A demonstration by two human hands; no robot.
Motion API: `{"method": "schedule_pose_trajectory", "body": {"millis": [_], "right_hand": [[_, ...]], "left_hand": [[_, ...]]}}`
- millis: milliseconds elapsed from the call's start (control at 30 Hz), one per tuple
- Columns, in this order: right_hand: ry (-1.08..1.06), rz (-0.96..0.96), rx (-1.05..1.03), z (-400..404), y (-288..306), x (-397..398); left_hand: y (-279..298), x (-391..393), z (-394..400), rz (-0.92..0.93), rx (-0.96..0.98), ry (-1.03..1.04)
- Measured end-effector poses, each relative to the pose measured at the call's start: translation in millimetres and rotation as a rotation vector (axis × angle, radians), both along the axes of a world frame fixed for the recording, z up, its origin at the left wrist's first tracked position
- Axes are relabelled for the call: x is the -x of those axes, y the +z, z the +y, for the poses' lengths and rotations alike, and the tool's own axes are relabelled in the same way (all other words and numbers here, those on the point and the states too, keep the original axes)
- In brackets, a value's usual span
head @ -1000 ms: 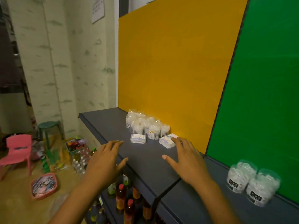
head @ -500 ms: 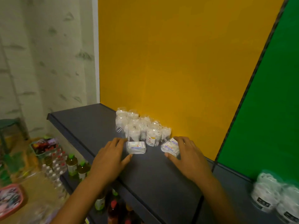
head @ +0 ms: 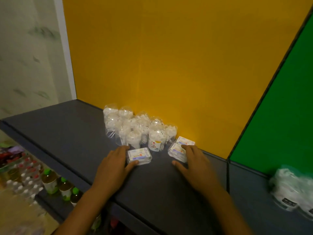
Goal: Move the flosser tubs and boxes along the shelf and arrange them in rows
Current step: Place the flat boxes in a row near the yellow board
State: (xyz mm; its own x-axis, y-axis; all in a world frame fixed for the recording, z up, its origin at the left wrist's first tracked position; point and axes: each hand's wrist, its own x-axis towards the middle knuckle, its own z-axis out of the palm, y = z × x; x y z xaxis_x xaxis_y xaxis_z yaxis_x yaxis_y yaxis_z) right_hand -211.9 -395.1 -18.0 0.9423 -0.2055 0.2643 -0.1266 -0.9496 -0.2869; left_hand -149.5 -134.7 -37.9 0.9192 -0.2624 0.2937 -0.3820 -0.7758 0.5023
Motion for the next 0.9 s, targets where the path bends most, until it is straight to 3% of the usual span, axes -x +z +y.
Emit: {"method": "schedule_pose_trajectory", "body": {"millis": [200,333,533,900], "right_hand": [[-0.026,-0.056,0.012,-9.5,-2.9,1.6],[-0.051,-0.082,0.026,-15.6,-1.0,0.9],[-0.09,-0.113,-0.058,-23.3,-8.8,-0.3],[-0.033,-0.087,-0.18,-31.3,-24.8,-8.1]], "left_hand": [[-1.8,-2.5,1.4,0.029,0.176,-0.042],[11.5,1.4,-11.6,0.007,0.432,-0.128],[23.1,0.8,-45.3,0.137,0.833,-0.311],[9.7,-3.1,-53.2,0.252,1.0,-0.333]]}}
